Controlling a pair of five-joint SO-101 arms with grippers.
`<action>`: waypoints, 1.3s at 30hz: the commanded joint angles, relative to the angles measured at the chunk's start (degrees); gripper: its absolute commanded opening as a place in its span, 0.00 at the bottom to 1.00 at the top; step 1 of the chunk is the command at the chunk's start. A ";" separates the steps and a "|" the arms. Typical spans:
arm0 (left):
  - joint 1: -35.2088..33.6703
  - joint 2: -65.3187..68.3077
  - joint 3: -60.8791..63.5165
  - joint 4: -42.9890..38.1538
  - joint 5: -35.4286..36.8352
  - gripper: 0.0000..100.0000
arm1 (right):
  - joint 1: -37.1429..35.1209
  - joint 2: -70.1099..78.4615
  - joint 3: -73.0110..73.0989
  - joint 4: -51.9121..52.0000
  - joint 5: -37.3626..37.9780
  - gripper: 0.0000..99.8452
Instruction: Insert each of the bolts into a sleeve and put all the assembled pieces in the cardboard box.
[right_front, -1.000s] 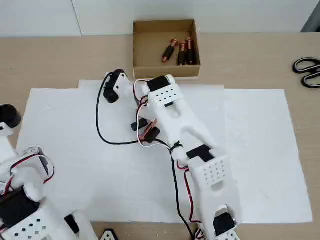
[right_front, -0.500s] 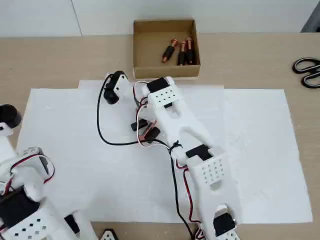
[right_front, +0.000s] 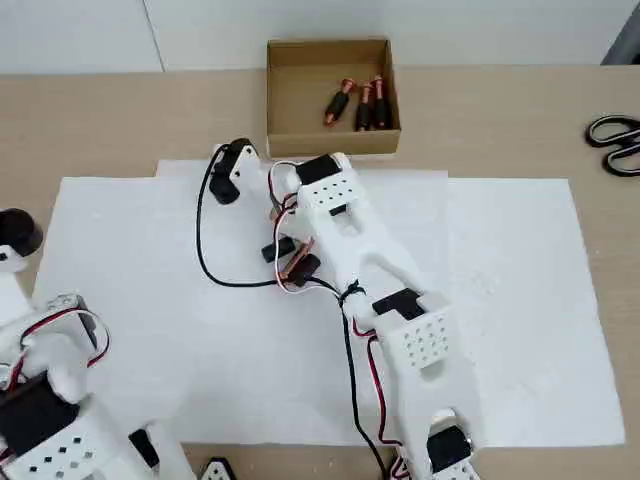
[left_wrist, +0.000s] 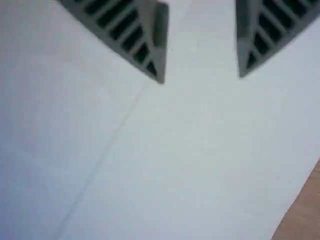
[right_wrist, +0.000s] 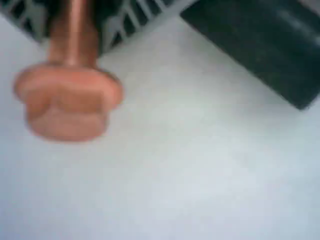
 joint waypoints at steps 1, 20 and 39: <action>0.26 -0.70 -1.19 -0.18 0.26 0.09 | 2.51 -2.42 -5.10 1.71 -3.78 0.00; 0.35 -0.70 -1.10 -0.18 0.26 0.09 | 1.19 -17.54 -12.48 15.08 -47.03 0.00; 0.35 -0.70 -1.10 -0.18 0.26 0.09 | -11.65 -17.10 -11.34 21.32 -80.53 0.00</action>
